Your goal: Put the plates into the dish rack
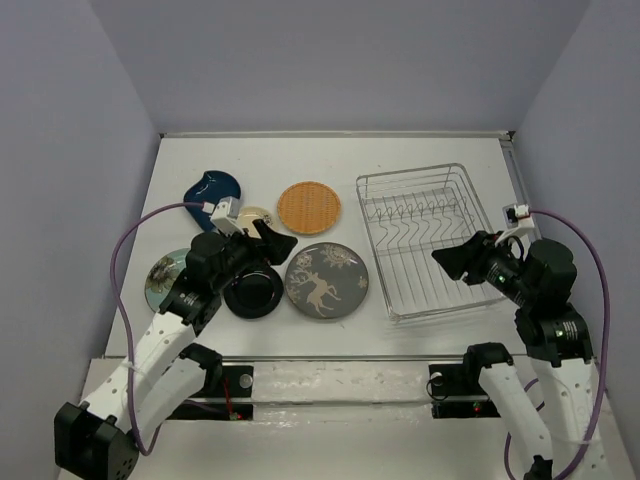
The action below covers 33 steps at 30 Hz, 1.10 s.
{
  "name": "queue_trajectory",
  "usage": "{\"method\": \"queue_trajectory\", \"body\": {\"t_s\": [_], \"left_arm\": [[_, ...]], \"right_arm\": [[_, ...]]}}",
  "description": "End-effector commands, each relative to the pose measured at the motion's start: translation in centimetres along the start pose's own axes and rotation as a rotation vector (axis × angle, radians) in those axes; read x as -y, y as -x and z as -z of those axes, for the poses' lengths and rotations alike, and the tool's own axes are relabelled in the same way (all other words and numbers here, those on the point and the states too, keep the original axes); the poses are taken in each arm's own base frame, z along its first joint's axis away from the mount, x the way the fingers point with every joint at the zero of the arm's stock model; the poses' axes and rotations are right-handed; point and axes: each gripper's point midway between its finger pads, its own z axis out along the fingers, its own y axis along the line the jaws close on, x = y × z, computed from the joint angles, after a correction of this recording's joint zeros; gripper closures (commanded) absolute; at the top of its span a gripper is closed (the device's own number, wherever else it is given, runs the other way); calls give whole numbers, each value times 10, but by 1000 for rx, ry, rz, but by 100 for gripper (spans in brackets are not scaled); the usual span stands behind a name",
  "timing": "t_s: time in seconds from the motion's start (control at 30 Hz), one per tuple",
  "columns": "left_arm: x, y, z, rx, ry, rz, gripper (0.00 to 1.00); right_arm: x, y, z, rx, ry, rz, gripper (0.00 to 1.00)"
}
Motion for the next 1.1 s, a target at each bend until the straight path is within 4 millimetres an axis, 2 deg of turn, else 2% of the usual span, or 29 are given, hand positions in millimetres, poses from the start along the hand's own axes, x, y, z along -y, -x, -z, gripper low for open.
{"method": "queue_trajectory", "body": {"t_s": [0.0, 0.07, 0.13, 0.23, 0.27, 0.3, 0.37, 0.43, 0.47, 0.5, 0.57, 0.63, 0.67, 0.7, 0.93, 1.07], "left_arm": [[6, 34, -10, 191, -46, 94, 1], [-4, 43, -14, 240, 10, 115, 1], [-27, 43, -31, 240, 113, 137, 1], [-51, 52, -44, 273, 185, 186, 1], [-63, 47, -53, 254, 207, 231, 1], [-62, 49, -57, 260, 176, 249, 1], [-80, 44, -66, 252, 211, 285, 8], [-91, 45, -73, 262, 248, 298, 15], [-92, 44, -76, 257, 251, 300, 22], [-98, 48, -78, 286, 277, 305, 25], [-109, 42, -86, 278, 308, 331, 29], [-113, 38, -97, 260, 323, 344, 32], [-108, 41, -99, 263, 310, 341, 33], [-109, 32, -106, 241, 326, 336, 34], [-117, 16, -129, 220, 400, 322, 33], [-124, 7, -143, 194, 442, 306, 33]], "right_arm": [[-7, 3, 1, 17, 49, 38, 48], [-8, 3, 2, 20, 54, 42, 48], [-7, 3, 3, 25, 47, 49, 48], [-6, 3, 3, 24, 43, 49, 48], [-7, 3, 3, 24, 44, 49, 48], [-7, 3, 2, 22, 48, 47, 48], [-7, 1, 2, 17, 49, 44, 48], [-6, -2, 0, 8, 54, 42, 48], [-4, -3, -1, 2, 54, 44, 48], [-4, -4, -2, 0, 57, 46, 48], [-4, -4, -3, -3, 57, 47, 48], [-4, -4, -2, -1, 58, 48, 48], [-5, -4, -2, 0, 60, 49, 48], [-4, -4, -2, 2, 59, 48, 48], [-2, -10, -4, -8, 61, 42, 48], [-4, -7, -1, 3, 65, 56, 48]]}}
